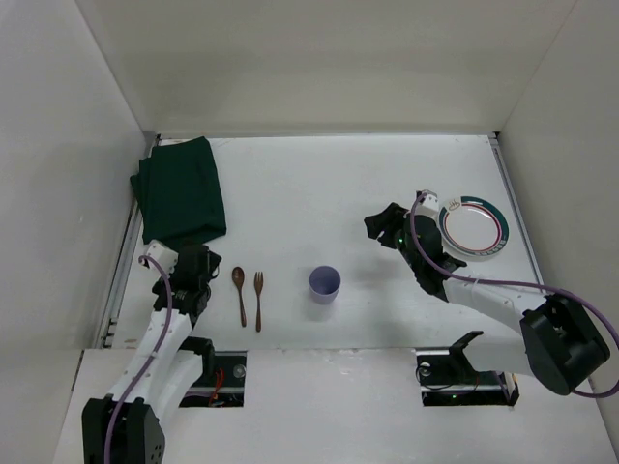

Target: Set the dinner table for one person

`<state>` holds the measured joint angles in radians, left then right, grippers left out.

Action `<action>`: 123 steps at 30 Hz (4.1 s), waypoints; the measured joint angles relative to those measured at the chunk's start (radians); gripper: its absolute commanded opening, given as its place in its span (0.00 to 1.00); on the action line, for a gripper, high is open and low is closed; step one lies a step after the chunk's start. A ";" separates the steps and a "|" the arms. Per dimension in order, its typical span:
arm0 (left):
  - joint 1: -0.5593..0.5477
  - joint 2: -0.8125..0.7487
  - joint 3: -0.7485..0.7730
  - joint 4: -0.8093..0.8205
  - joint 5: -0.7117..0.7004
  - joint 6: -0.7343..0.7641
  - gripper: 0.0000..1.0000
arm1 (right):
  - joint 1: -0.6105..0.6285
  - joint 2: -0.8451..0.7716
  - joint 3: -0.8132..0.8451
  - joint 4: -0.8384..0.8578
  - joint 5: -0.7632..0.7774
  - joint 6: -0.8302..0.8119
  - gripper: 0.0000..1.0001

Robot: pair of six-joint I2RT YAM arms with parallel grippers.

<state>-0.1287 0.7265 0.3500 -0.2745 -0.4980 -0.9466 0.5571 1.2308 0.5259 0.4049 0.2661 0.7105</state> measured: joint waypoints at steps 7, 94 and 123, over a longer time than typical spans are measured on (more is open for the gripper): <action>0.047 0.073 0.001 0.032 -0.002 0.006 1.00 | 0.000 0.005 0.000 0.000 0.000 0.000 0.63; -0.527 1.284 1.128 0.621 0.463 0.889 0.41 | 0.019 0.035 0.013 -0.007 -0.018 0.028 0.52; -0.215 0.875 0.469 0.430 0.132 0.341 0.54 | 0.029 0.599 0.972 -0.565 -0.141 -0.461 0.83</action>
<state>-0.3435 1.6016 0.8192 0.1555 -0.3664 -0.6060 0.5858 1.8294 1.4975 -0.1596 0.1249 0.2497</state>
